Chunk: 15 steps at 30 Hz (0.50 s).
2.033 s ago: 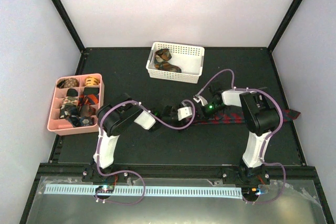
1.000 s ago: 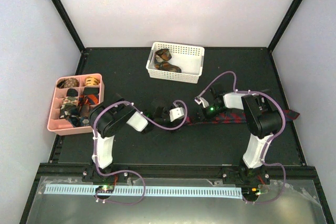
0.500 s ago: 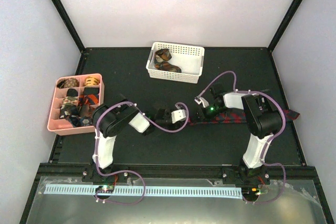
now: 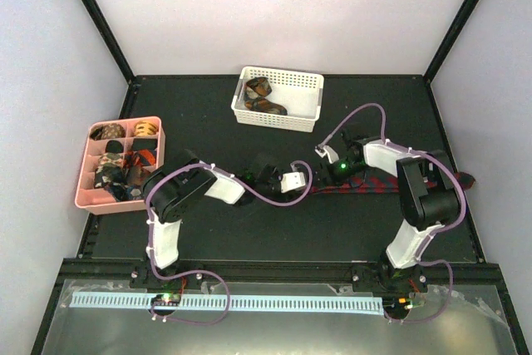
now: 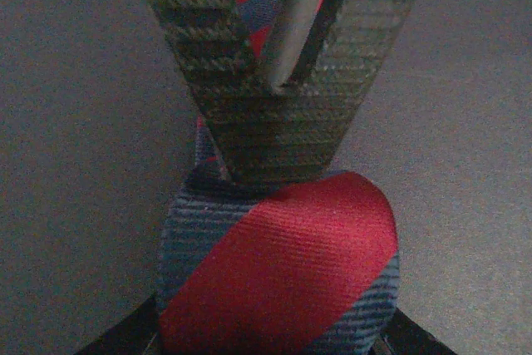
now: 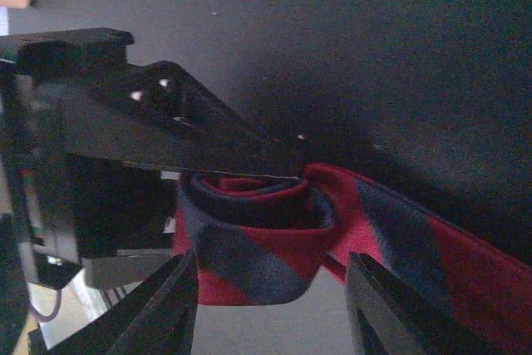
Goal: Roll the ties
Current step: Roll the tie at the center of the board.
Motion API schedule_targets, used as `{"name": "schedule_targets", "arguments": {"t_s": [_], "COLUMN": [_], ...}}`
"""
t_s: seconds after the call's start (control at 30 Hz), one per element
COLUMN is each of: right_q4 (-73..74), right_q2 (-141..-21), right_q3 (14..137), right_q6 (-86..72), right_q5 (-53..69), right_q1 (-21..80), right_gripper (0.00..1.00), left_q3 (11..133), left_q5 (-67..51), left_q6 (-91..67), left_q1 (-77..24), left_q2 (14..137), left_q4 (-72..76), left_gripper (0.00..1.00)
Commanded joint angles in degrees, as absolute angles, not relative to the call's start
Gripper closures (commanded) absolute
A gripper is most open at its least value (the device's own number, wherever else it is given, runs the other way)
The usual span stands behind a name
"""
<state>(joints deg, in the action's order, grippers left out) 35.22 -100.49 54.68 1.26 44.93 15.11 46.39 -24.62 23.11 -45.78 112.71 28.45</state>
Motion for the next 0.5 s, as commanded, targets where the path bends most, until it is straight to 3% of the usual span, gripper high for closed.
{"name": "schedule_targets", "arguments": {"t_s": [0.0, 0.13, 0.27, 0.37, 0.47], "right_q4": [35.1, 33.9, 35.5, 36.8, 36.1], "right_q2": [-98.9, -101.0, -103.2, -103.4, -102.7], "right_q3": [55.7, 56.4, 56.8, 56.2, 55.0], "right_q6": [-0.6, -2.0, -0.8, 0.8, 1.0], "right_q5": [48.5, 48.2, 45.1, 43.1, 41.5], "right_q1": [15.6, 17.0, 17.1, 16.7, 15.7], "right_gripper": [0.50, 0.55, 0.83, 0.96, 0.98], "left_q3": [45.9, 46.5, 47.0, 47.0, 46.8], "left_q5": [-20.1, -20.2, -19.7, -19.5, -19.7], "left_q6": [25.8, 26.1, 26.1, 25.6, 24.6], "left_q1": [-46.2, -46.2, -46.2, -46.1, -46.1], "left_q2": [114.6, 114.9, 115.3, 115.6, 115.3], "left_q4": [16.3, 16.0, 15.6, 15.9, 17.0], "left_gripper": [0.65, 0.65, 0.65, 0.64, 0.56]}}
